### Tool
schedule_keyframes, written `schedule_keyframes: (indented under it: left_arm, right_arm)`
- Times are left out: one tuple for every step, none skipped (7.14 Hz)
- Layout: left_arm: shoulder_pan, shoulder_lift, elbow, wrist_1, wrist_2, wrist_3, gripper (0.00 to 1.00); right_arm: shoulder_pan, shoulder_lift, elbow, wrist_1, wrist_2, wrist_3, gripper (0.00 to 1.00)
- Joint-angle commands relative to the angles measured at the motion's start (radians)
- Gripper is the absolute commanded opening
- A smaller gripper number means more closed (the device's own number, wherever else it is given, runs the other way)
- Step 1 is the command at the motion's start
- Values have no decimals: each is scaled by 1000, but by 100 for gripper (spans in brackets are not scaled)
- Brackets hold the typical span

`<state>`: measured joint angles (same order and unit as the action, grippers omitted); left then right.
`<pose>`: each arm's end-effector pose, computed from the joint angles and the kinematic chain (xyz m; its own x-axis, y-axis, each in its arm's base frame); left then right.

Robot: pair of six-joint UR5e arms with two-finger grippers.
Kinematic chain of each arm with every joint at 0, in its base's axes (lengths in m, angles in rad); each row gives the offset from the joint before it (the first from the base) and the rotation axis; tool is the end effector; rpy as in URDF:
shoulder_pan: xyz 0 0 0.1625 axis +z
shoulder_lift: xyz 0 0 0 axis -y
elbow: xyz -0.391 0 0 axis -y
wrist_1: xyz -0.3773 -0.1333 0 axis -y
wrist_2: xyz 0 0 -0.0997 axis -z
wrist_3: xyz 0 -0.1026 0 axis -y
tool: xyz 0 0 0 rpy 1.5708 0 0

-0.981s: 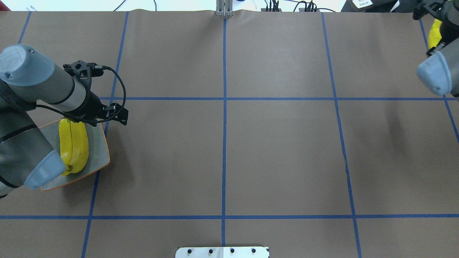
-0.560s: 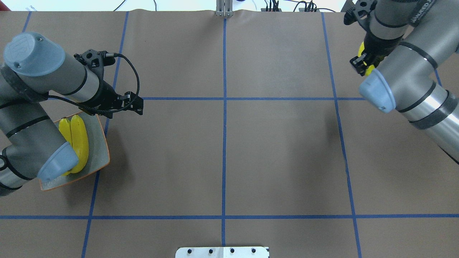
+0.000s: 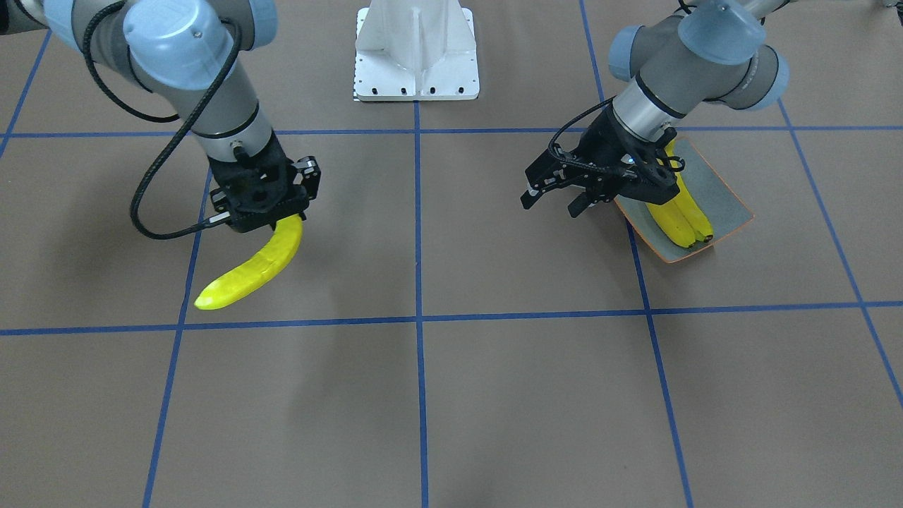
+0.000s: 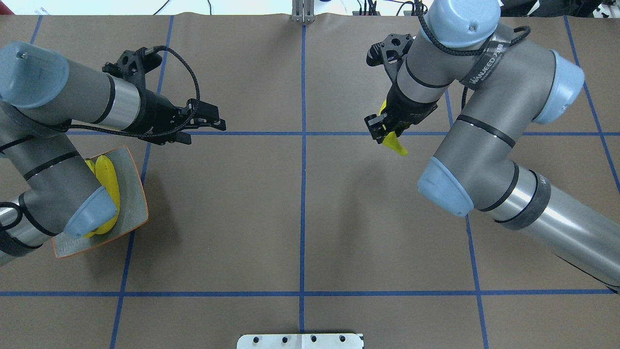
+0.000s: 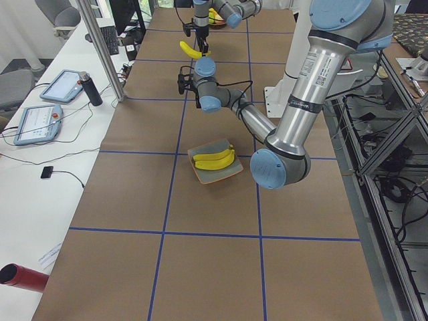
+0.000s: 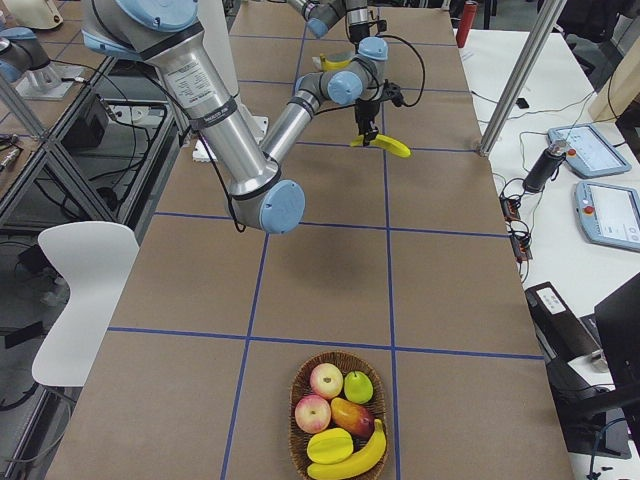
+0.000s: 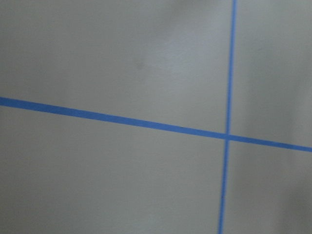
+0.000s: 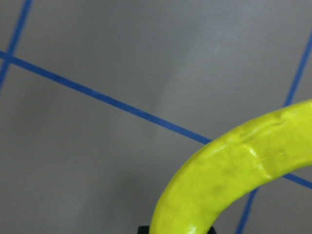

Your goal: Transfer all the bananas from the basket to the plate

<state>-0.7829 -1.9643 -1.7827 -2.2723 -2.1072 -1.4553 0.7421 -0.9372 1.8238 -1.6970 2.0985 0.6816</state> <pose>0.3479 -0.4603 0.2357 0.2132 -0.0724 -0.9743 0.2335 0.9721 -0.0212 -0.3895 -0.4679 0.1807 0.5913 -0.3681 0.7176 0.2080 0.9292 0.3053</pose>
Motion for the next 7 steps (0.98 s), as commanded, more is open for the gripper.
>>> schedule_keyframes:
  left_arm:
    - [2, -7, 19, -198, -4, -120, 100]
    - [5, -24, 40, -269, -7, -155, 100]
    - [8, -45, 46, -294, -11, -183, 100]
    - [23, -79, 46, -297, -10, -201, 100]
    - [25, -109, 46, -300, -11, -235, 100]
    - [31, -125, 46, -300, -10, -241, 100]
    - [33, -127, 48, -300, -10, -241, 100]
  right_arm:
    - [-84, 5, 3, 268, 15, 163, 0]
    - [-114, 24, 3, 324, 14, 196, 0]
    - [-133, 59, 2, 341, 9, 200, 0]
    - [-162, 75, 0, 371, 2, 200, 0]
    - [-190, 89, -3, 385, -24, 202, 0]
    - [-205, 92, -1, 387, -31, 207, 0]
    - [-210, 93, 6, 387, -31, 211, 0]
